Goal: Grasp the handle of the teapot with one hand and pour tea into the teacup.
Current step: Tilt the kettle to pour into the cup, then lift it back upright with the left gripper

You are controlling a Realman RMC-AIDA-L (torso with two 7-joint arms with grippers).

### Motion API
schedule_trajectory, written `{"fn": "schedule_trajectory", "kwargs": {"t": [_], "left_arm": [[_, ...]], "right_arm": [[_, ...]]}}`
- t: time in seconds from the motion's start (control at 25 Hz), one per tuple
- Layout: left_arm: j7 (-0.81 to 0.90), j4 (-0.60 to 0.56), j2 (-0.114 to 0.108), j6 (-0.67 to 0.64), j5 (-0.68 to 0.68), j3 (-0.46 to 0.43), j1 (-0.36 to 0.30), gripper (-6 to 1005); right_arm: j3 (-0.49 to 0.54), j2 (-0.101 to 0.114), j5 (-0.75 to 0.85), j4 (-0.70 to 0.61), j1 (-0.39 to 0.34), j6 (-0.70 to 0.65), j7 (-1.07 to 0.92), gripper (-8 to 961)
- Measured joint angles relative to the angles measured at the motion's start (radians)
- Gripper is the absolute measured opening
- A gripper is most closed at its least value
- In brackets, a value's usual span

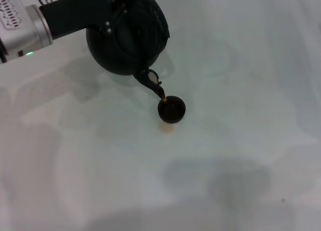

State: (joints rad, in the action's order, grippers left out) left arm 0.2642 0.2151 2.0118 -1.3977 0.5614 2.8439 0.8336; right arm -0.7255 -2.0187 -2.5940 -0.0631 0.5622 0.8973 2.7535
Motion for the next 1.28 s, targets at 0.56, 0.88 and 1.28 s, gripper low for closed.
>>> {"fn": "schedule_trajectory", "kwargs": {"t": [0.56,0.88,1.28], "left_arm": [[-0.029,0.0,0.017,0.065,-0.004,0.0,0.026,116],[-0.029,0.0,0.018,0.068,-0.026,0.0,0.04,115],[-0.028,0.0,0.021,0.078,-0.031,0.0,0.042,114]], "right_arm": [[0.0,0.0,0.0,0.003,-0.004,0.002,0.0,844],[0.001,0.0,0.0,-0.001,-0.004,0.002,0.0,844],[0.0,0.002,0.0,-0.004,-0.004,0.0,0.0,845]]}}
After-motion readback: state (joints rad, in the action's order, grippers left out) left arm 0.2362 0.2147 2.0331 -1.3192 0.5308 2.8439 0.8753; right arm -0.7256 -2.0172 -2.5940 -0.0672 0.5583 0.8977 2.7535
